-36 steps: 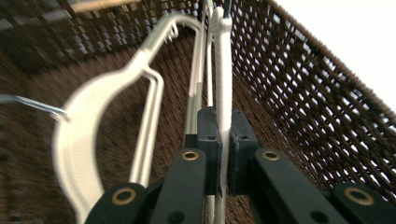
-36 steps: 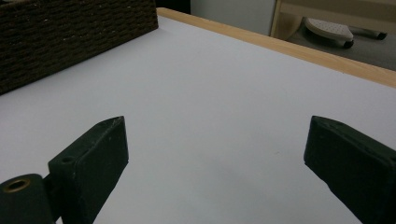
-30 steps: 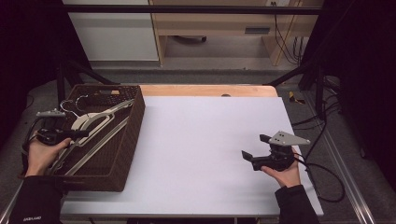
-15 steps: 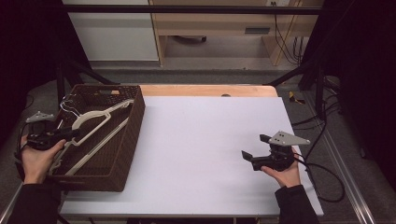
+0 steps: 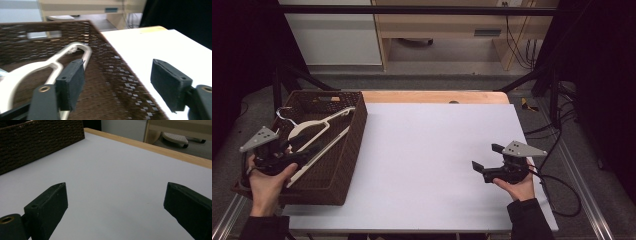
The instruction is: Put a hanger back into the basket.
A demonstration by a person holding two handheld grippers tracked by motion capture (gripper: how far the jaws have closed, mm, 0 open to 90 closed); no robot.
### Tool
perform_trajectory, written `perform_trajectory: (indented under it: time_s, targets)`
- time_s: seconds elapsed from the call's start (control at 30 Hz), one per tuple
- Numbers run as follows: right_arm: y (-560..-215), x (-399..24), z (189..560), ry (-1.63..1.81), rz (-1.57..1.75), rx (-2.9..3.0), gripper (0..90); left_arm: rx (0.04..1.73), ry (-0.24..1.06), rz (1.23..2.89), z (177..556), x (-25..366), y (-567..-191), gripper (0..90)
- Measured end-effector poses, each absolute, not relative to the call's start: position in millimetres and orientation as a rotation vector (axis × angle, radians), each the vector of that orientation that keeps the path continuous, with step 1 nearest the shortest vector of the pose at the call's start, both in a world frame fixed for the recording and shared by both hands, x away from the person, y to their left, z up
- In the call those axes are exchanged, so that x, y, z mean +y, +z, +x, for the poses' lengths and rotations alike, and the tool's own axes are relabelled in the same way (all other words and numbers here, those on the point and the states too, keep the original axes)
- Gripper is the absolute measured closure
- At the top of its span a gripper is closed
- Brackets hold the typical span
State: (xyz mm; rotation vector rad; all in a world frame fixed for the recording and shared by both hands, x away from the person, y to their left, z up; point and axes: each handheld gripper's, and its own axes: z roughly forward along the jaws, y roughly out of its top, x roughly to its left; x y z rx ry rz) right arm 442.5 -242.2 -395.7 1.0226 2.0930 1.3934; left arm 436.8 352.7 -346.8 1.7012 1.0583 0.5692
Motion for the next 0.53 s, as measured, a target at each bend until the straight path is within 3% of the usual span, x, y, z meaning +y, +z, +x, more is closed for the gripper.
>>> perform_trajectory:
  time_s: [0.3, 0.53]
  targets:
    - [-393, -248, 440, 1.423, 1.018, 2.05, 5.2, 0.971, 0.526, 1.774, 429, 309, -359, 12.1]
    - [-393, -250, 439, 1.441, 1.024, 2.036, 5.2, 0.931, 0.514, 1.805, 430, 299, -367, 8.8]
